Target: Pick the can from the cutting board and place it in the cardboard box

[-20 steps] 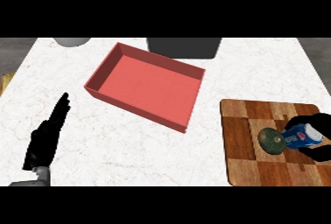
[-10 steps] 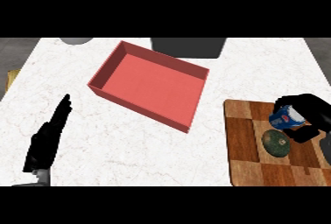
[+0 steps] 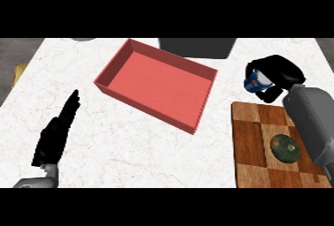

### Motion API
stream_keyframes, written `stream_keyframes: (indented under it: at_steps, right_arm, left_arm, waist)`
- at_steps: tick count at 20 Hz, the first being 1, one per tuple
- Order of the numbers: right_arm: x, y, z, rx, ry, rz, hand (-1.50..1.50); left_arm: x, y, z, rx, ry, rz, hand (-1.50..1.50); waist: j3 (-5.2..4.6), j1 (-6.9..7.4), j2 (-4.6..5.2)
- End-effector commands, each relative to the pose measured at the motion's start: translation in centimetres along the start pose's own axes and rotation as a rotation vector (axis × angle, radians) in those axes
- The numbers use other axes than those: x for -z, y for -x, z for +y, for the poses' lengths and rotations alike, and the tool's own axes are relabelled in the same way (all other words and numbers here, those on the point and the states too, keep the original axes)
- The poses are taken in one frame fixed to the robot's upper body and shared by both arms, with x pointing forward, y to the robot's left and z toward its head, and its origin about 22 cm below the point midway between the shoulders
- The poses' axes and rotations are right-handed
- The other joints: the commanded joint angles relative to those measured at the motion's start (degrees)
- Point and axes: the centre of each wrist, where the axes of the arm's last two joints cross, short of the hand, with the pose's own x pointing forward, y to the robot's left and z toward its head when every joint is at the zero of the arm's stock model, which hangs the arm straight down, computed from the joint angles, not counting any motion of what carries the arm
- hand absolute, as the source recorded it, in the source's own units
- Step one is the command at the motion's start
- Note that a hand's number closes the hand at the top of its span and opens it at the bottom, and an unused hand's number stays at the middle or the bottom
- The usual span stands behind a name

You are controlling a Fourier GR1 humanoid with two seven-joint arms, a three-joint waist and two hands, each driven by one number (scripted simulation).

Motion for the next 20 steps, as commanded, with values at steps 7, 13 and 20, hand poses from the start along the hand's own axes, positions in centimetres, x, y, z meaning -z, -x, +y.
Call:
stream_keyframes:
  at_steps: [7,13,20]
  right_arm:
    - [4.2,-2.8,-5.1,0.263,0.207,-0.231,1.50]
    - [5.4,-4.7,-8.0,0.476,0.272,-0.468,1.50]
    - [7.3,-10.8,-12.3,0.523,0.240,-0.564,1.50]
  left_arm:
    - [-0.1,0.9,-0.4,0.006,-0.029,0.031,0.00]
    - [-0.3,0.9,0.3,0.002,-0.026,0.017,0.00]
    - [-0.6,0.9,-0.2,0.002,-0.034,0.034,0.00]
  waist:
    - [-0.05,-2.01,-0.70]
    - [-0.10,-2.53,-0.86]
    - [-0.14,-2.95,-0.99]
